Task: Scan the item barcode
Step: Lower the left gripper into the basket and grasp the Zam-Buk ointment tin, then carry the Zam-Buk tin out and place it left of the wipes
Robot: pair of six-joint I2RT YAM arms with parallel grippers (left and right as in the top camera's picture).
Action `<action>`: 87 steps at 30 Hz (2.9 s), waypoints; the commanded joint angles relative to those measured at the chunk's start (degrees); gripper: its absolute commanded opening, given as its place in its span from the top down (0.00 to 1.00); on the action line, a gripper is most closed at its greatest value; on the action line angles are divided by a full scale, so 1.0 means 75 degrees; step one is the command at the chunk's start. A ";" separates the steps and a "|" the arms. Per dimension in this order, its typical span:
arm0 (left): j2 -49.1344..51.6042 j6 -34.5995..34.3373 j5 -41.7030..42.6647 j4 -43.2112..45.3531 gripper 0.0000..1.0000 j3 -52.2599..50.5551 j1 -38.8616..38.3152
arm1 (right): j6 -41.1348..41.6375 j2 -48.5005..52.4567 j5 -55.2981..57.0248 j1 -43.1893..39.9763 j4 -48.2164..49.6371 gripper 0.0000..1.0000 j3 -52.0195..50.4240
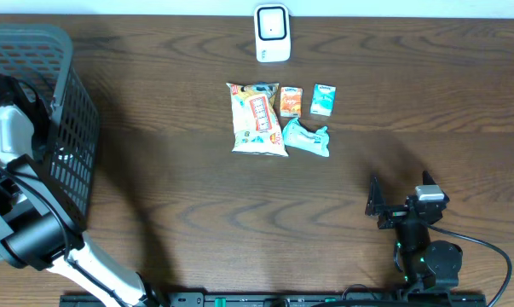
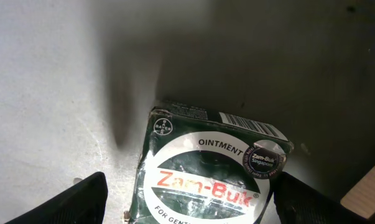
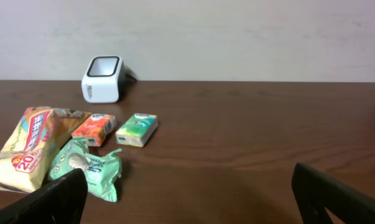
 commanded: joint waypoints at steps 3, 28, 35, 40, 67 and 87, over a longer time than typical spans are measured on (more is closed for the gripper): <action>0.0152 0.0108 0.0210 -0.0055 0.15 -0.0090 -0.0012 | 0.0111 -0.0041 0.0000 0.0047 -0.0026 0.01 -0.0009; 0.0525 -0.0487 0.0216 -0.0490 0.48 0.0420 0.0752 | 0.0111 -0.0041 0.0003 0.0047 -0.0026 0.01 -0.0009; -0.0574 -0.0924 0.0219 -0.0425 0.48 0.0458 0.0761 | 0.0111 -0.0041 0.0000 0.0047 -0.0026 0.01 -0.0009; -0.1935 -0.1489 0.0224 -0.0210 0.45 0.0460 0.0761 | 0.0111 -0.0041 0.0003 0.0047 -0.0026 0.01 -0.0009; -0.5085 -0.3241 0.3861 0.1139 0.43 0.0367 -0.3978 | 0.0111 -0.0041 0.0003 0.0047 -0.0026 0.01 -0.0009; -0.0708 -0.3244 0.0571 0.0548 0.36 0.0364 -0.6414 | 0.0108 -0.0041 0.0000 0.0047 -0.0029 0.01 -0.0009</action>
